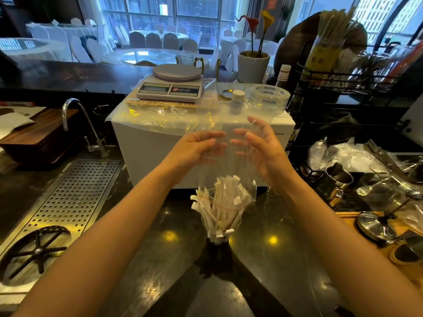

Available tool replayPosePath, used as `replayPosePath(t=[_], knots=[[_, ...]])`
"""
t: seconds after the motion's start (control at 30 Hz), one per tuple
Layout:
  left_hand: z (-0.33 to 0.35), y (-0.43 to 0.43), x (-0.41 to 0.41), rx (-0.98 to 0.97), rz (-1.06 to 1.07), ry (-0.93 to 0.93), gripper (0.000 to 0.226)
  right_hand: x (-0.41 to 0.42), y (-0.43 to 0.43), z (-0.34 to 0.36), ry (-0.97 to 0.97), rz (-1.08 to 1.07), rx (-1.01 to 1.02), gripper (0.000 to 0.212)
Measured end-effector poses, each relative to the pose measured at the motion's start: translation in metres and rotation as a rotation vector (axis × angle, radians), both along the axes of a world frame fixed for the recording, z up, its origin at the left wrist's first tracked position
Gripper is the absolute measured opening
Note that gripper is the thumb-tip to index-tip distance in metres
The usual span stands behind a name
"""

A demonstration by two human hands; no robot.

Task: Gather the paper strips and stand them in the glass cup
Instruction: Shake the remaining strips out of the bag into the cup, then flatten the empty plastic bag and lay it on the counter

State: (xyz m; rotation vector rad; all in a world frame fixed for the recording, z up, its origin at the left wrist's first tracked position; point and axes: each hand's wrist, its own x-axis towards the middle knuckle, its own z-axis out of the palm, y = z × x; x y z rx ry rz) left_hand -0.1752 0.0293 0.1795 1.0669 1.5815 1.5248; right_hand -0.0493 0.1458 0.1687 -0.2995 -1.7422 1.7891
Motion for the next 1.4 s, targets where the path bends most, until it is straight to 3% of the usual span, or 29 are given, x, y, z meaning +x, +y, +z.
replayPosePath(t=[0.2, 0.33, 0.43, 0.87, 1.1, 1.4], knots=[[0.017, -0.003, -0.005, 0.073, 0.008, 0.006, 0.028, 0.004, -0.005, 0.010, 0.051, -0.072, -0.022, 0.039], [0.030, -0.006, -0.004, 0.103, 0.023, 0.028, 0.027, 0.008, -0.007, 0.005, 0.034, -0.155, -0.044, 0.017], [0.039, -0.010, -0.002, 0.122, 0.044, 0.026, 0.027, 0.013, -0.011, 0.003, 0.008, -0.194, -0.047, 0.012], [0.057, -0.009, 0.028, 0.230, 0.132, 0.018, 0.023, 0.045, -0.022, 0.009, 0.040, -0.366, 0.055, 0.019], [0.029, 0.008, 0.068, 0.084, 0.072, 0.073, 0.011, 0.077, -0.009, 0.006, 0.095, -0.530, 0.061, 0.020], [-0.033, 0.043, 0.137, -0.041, 0.246, 0.252, 0.025, 0.122, 0.020, -0.030, -0.097, -0.756, 0.180, 0.027]])
